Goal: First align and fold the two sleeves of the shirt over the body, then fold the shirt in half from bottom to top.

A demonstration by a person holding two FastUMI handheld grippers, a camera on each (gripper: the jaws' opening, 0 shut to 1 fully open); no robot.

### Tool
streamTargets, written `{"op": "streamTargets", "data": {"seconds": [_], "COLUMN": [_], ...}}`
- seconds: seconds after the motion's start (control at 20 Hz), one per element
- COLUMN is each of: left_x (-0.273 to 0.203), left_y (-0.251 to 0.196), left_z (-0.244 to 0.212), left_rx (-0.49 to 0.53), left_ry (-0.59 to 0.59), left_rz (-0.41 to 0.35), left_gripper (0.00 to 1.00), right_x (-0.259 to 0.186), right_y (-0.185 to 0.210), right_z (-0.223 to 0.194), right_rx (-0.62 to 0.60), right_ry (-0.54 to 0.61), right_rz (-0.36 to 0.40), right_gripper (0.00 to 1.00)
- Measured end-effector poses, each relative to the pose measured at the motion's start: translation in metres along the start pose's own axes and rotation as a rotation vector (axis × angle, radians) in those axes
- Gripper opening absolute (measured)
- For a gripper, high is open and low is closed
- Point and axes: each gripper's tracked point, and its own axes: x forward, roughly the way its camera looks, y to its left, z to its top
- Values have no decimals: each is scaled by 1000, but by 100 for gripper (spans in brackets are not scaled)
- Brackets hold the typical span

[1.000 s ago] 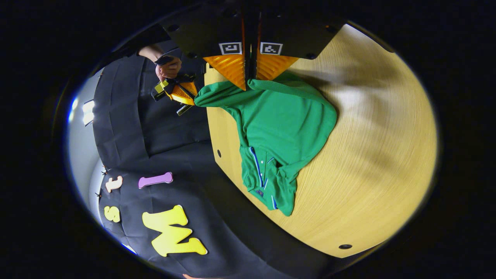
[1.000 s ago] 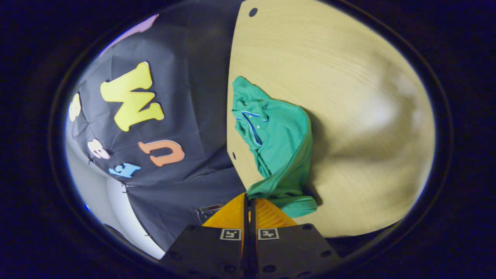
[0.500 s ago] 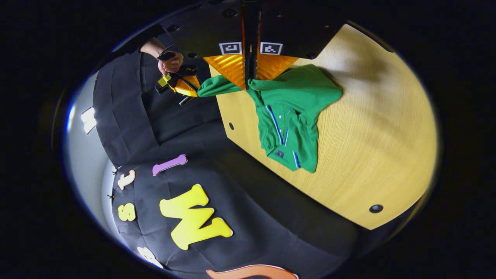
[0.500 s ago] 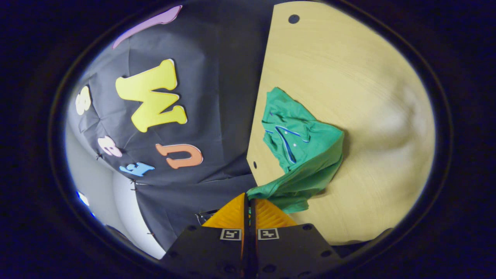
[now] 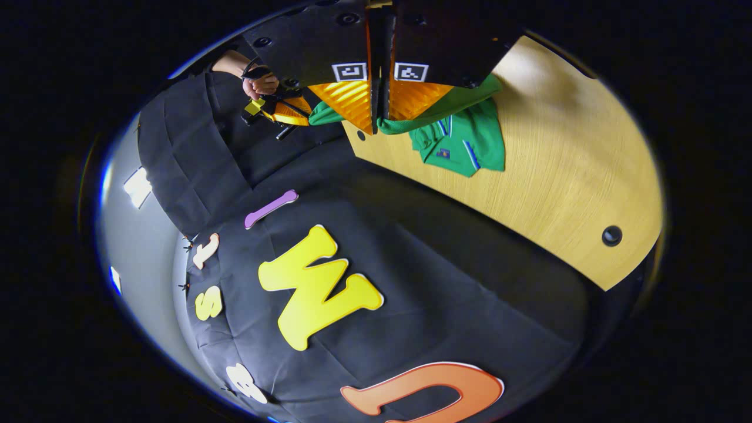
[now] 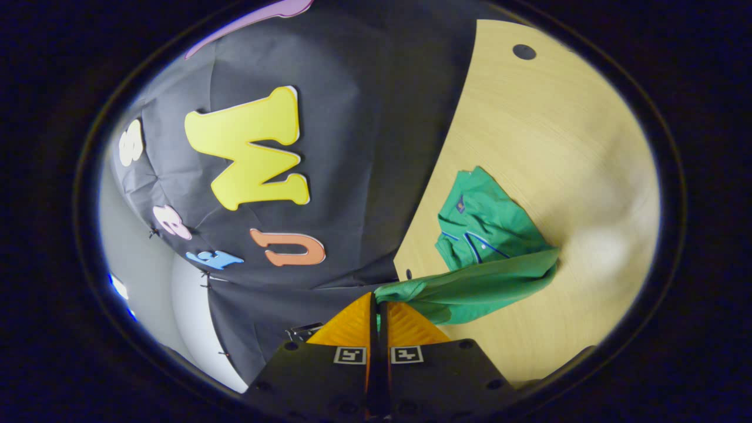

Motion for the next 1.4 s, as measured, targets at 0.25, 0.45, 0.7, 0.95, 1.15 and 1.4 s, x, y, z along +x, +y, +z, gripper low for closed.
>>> {"op": "streamTargets", "data": {"seconds": [0.25, 0.45, 0.7, 0.95, 1.15, 1.4], "left_x": [41, 73, 122, 144, 136, 125], "left_y": [34, 96, 181, 249, 273, 278], "left_z": [42, 52, 47, 19, -2, -6], "left_rx": [30, 75, 47, 17, 36, 53], "left_ry": [-49, -58, -70, -14, 73, 114], "left_rz": [40, 130, 222, 335, 402, 443], "left_gripper": [3, 3, 3, 3, 4, 59], "right_x": [36, 62, 91, 116, 129, 129], "right_y": [-6, -41, -111, -155, -166, -157], "right_z": [55, 111, 168, 200, 217, 228], "right_rx": [-1, 22, 65, 82, 52, -1], "right_ry": [-45, -97, -135, -150, -167, -236], "right_rz": [-4, -36, -100, -164, -228, -211], "right_gripper": [0, 1, 1, 1, 1, 18]}}
